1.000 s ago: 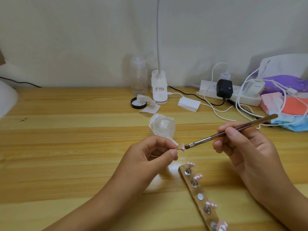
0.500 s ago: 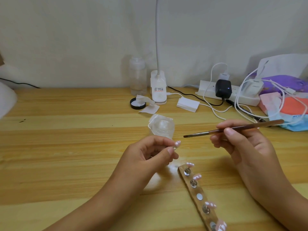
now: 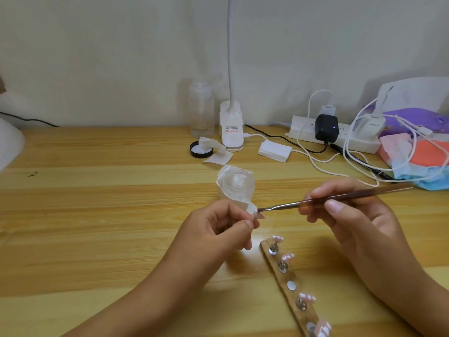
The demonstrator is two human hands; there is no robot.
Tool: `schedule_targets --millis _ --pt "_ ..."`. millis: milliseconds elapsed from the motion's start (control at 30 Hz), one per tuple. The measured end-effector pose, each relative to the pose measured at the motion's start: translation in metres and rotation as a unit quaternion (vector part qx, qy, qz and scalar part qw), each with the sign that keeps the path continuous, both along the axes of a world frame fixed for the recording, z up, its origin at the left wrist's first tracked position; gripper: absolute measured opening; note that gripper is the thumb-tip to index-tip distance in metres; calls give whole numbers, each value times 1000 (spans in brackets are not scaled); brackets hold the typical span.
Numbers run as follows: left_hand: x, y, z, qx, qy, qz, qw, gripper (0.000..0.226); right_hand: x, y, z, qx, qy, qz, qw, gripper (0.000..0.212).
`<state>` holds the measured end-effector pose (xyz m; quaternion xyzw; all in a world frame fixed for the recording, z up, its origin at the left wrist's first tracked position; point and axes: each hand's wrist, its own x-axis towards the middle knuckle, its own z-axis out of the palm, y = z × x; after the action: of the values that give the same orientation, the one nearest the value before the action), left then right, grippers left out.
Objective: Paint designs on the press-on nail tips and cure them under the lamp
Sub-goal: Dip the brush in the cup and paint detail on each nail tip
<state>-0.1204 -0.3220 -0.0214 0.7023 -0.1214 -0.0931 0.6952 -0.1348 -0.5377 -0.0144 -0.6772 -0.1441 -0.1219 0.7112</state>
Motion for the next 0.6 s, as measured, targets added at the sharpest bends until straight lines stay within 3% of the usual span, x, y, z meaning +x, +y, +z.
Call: schedule_targets --millis 233,367,600 --pt "1 2 0 -8 5 -4 1000 14 0 1 -1 -8 -18 14 1000 13" --pt "1 1 1 -36 11 -6 999 11 1 -3 -3 -14 -14 -9 1000 25" --pt "-2 0 3 -1 -14 0 1000 8 8 -7 -2 68 33 -47 996 27"
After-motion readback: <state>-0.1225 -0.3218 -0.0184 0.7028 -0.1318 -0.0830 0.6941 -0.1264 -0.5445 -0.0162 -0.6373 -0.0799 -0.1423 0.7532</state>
